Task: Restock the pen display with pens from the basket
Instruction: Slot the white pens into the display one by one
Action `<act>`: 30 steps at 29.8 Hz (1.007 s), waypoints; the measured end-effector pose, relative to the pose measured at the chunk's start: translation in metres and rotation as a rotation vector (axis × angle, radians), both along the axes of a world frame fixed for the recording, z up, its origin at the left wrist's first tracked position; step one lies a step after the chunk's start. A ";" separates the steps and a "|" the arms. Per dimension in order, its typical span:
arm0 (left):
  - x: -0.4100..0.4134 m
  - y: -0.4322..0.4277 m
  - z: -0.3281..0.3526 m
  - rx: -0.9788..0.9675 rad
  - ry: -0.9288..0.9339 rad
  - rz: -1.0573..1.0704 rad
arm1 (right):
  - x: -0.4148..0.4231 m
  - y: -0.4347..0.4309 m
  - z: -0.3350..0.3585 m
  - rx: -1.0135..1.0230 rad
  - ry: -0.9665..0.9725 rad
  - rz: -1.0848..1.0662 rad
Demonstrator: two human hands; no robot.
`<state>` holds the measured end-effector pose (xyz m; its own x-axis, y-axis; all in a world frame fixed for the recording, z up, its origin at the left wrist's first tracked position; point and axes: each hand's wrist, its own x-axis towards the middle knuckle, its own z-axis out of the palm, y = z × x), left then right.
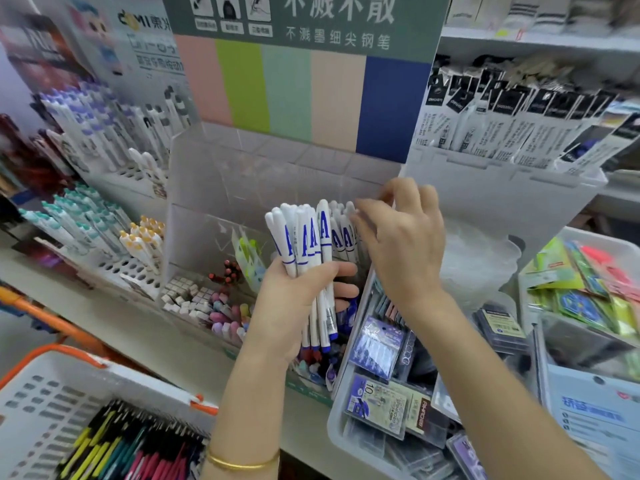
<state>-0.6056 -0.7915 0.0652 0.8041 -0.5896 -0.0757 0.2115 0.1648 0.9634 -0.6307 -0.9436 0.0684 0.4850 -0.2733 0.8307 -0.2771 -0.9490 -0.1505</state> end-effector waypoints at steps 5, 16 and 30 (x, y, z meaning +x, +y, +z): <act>0.002 0.001 0.002 -0.017 -0.001 -0.064 | -0.009 -0.001 0.009 0.230 -0.061 0.107; -0.003 -0.010 0.008 -0.065 0.026 -0.131 | -0.024 0.018 0.033 1.020 0.021 0.540; 0.006 -0.009 0.000 0.073 -0.084 0.064 | -0.015 0.003 0.016 0.269 -0.020 0.192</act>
<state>-0.5995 -0.8007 0.0656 0.8452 -0.5324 -0.0471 0.1204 0.1038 0.9873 -0.6456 -0.9410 0.0847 0.5335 -0.3892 0.7509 -0.0912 -0.9091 -0.4064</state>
